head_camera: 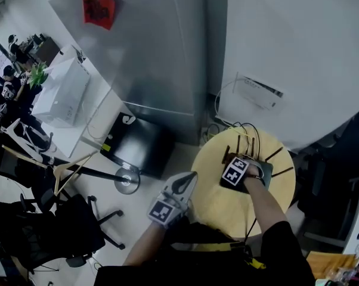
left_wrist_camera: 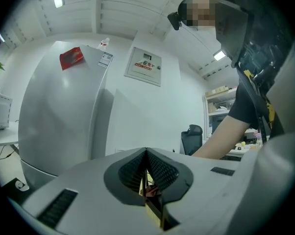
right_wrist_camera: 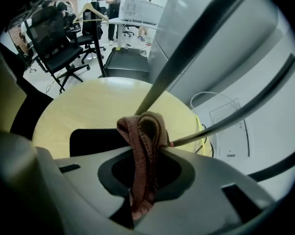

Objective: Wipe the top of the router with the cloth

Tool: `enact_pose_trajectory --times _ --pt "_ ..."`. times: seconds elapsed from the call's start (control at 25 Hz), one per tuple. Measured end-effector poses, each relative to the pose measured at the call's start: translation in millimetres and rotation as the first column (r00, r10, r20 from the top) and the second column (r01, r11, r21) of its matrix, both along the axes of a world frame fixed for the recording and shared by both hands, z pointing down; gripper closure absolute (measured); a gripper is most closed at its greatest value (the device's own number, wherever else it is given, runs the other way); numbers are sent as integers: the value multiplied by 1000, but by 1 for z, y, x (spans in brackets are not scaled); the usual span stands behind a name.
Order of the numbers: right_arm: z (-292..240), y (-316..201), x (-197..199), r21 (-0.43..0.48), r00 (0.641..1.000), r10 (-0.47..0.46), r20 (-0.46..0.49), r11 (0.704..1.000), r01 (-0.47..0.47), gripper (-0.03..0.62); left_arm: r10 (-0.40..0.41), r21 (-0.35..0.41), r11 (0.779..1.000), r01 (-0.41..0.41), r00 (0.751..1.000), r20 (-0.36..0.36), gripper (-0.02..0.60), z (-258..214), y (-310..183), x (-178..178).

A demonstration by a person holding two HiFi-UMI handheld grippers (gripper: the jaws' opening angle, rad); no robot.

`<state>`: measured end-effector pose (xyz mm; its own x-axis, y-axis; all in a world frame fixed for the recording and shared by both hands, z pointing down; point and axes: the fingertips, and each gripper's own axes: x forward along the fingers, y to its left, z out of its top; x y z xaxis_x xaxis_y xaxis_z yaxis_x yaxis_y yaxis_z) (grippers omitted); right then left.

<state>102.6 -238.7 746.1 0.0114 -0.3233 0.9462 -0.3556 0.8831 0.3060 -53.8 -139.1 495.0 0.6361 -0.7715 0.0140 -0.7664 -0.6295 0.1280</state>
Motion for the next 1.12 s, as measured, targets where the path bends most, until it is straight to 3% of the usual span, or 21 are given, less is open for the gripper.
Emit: enact_pose_trajectory --times 0.32,0.52,1.12 --pt "0 39 -1 -93 999 -22 40 995 26 533 0 -24 1000 -1 1000 -25 584 8 4 -3" --pt "1 65 -6 -89 997 -49 64 995 54 533 7 -34 999 -8 999 -32 584 14 9 -5" --pt "5 115 -12 -170 989 34 146 985 -9 533 92 -14 996 -93 994 -58 584 9 16 12"
